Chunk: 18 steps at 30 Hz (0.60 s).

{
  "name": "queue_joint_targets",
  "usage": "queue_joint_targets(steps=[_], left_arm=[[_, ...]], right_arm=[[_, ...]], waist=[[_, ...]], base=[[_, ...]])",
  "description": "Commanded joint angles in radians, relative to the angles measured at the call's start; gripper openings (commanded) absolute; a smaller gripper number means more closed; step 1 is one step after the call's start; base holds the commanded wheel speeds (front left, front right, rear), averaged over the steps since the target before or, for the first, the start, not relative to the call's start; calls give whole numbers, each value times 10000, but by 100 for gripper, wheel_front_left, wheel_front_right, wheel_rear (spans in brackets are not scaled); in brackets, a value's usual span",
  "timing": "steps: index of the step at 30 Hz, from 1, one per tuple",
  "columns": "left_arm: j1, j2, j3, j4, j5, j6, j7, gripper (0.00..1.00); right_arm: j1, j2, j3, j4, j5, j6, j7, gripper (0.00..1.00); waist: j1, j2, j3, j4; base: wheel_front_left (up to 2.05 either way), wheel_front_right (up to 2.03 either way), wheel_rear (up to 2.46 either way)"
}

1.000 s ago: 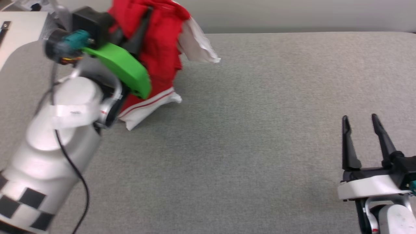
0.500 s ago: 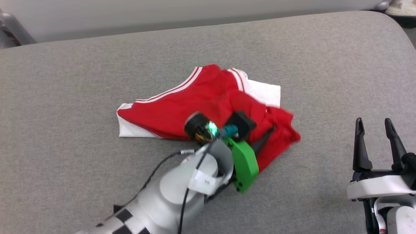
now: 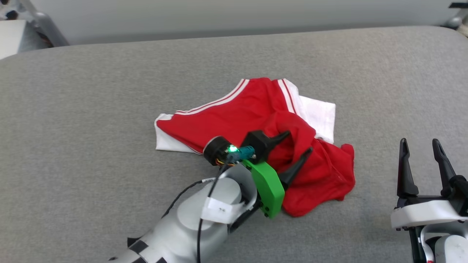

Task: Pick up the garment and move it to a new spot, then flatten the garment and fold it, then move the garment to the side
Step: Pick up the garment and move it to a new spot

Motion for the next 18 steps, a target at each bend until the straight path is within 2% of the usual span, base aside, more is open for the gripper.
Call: queue_joint_targets(steps=[1, 5, 12, 14, 15, 18], left_arm=[[-38, 147, 228, -135, -51, 71, -104, 100], [144, 771, 1099, -819, 85, 492, -183, 100], [2005, 1977, 3830, -3056, 856, 1376, -192, 100], [2763, 2109, 4530, -3617, 1188, 1487, -193, 100], [3837, 2116, 5416, -4282, 1686, 1511, -193, 100], [4836, 1958, 6154, -4768, 2276, 1462, -193, 100]], right_arm=[[153, -17, -41, 31, -95, -15, -23, 100], [342, -17, -87, 32, -215, -15, -23, 100], [675, -16, 10, -42, -258, -15, -23, 100], [768, -16, 64, -60, -248, -15, -23, 100], [895, -16, 118, -79, -219, -15, -23, 100], [1040, -16, 166, -75, -164, -15, -23, 100]], waist=[[0, -1, -583, 630], [0, -1, -984, 1073], [0, -1, -1465, 1491], [0, -1, -1559, 1540], [0, -1, -1661, 1588], [0, -1, -1745, 1610]], base=[[0, 0, 0], [0, 0, 0], [0, 0, 0], [0, 0, 0], [0, 0, 0], [0, 0, 0]])
